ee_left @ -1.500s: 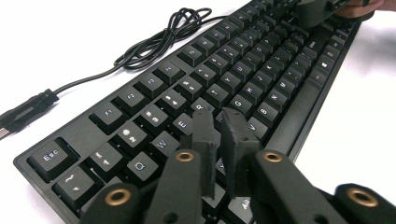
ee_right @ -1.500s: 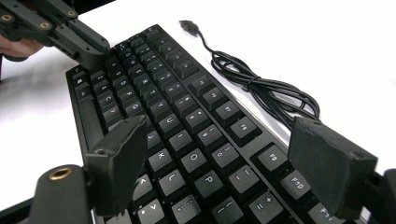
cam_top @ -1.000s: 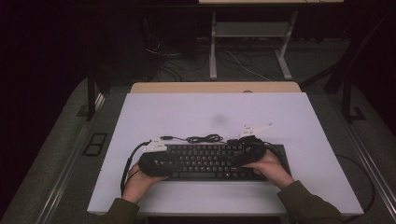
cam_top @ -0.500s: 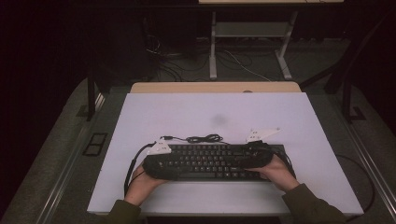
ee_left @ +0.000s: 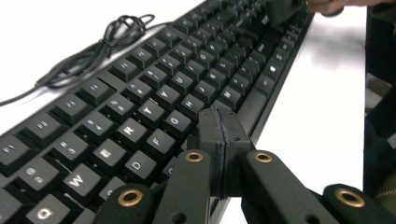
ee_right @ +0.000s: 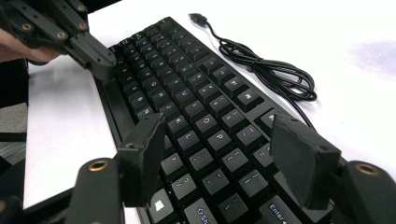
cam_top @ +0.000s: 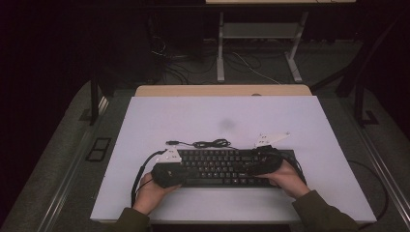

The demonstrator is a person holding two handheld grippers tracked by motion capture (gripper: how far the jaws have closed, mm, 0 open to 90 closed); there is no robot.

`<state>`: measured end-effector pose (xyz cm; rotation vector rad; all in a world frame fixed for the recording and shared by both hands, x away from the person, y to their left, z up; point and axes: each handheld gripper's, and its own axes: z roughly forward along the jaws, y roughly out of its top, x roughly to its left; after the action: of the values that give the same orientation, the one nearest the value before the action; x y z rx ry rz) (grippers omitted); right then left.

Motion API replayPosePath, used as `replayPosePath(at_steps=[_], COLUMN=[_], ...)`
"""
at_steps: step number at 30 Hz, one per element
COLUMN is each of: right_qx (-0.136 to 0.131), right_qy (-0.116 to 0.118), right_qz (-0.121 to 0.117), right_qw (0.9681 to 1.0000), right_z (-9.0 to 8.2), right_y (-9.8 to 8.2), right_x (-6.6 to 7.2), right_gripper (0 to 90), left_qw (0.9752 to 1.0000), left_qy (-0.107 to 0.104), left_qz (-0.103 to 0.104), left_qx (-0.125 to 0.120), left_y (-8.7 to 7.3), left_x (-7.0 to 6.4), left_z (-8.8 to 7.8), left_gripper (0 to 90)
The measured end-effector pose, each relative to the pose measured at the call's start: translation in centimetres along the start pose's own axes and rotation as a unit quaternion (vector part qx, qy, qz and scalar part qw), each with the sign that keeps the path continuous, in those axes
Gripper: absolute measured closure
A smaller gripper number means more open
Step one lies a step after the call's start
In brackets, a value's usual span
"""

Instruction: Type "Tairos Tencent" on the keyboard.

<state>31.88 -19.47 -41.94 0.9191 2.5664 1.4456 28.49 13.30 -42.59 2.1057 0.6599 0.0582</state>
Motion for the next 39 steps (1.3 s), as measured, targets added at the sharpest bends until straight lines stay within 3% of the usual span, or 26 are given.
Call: replayPosePath(at_steps=[8,16,27,33,39], right_qx=[0.0,0.0,-0.002,0.0,0.007], right_qy=[-0.003,-0.002,0.0,0.002,0.001], right_qz=[0.001,0.002,0.006,0.004,-0.006], right_qw=[1.0,1.0,1.0,1.0,1.0], right_z=[0.0,0.0,-0.1,-0.2,-0.6], right_y=[0.0,0.0,0.0,0.0,-0.3], right_x=[0.0,-0.1,-0.1,0.0,0.5], right_gripper=[32.1,31.8,31.9,36.9,50.2], left_qw=[0.9994,0.9987,0.9996,1.0,1.0], left_qy=[0.001,0.001,-0.005,-0.001,-0.001], left_qz=[0.012,0.02,0.012,0.001,-0.002], left_qx=[0.031,0.048,0.024,0.004,0.003], left_y=[-0.4,-0.6,-0.4,-0.1,0.2], left_x=[-0.1,-0.1,0.0,0.0,0.0], left_z=[0.7,1.1,0.6,0.3,0.5], left_gripper=[88.9,89.0,88.8,74.6,56.6])
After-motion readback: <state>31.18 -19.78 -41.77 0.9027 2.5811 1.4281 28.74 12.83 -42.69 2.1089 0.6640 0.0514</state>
